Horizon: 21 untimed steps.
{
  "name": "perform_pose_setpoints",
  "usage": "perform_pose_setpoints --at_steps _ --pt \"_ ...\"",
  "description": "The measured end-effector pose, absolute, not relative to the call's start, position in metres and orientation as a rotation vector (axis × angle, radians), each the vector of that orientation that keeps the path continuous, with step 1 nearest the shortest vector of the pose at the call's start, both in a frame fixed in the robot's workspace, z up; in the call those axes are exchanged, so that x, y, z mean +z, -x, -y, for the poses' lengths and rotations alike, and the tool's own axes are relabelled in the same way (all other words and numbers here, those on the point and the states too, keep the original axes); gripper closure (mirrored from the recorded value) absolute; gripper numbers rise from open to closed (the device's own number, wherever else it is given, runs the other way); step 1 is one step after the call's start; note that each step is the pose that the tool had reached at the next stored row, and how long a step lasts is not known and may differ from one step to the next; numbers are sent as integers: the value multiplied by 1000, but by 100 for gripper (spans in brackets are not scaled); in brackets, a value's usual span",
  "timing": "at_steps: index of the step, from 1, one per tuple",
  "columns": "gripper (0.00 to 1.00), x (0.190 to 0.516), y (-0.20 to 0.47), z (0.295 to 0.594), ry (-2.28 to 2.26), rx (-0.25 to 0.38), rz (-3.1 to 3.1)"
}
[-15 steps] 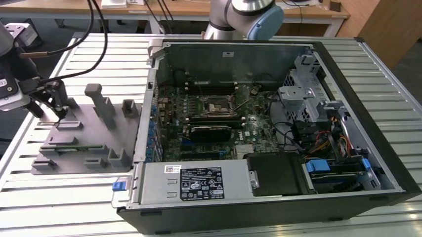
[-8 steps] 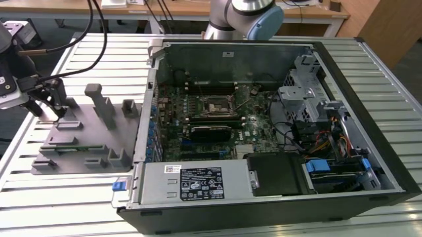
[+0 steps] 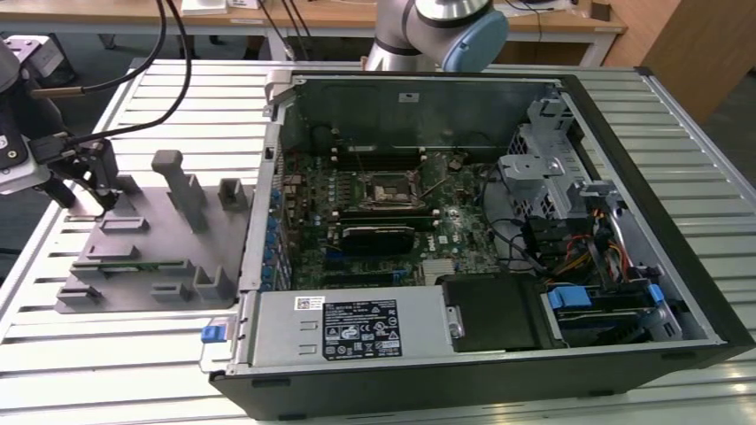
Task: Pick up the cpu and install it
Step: 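Pick up the cpu and move it towards the insertion slot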
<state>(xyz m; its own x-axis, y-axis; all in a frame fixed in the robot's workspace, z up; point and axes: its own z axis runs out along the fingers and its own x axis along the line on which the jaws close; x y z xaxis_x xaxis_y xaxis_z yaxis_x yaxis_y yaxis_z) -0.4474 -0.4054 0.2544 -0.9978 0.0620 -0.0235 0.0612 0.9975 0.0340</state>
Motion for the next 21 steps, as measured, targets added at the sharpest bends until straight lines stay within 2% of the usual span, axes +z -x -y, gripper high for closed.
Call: perform_pose_setpoints --at_steps 21 --pt "47 265 447 405 -96 52 -3115"
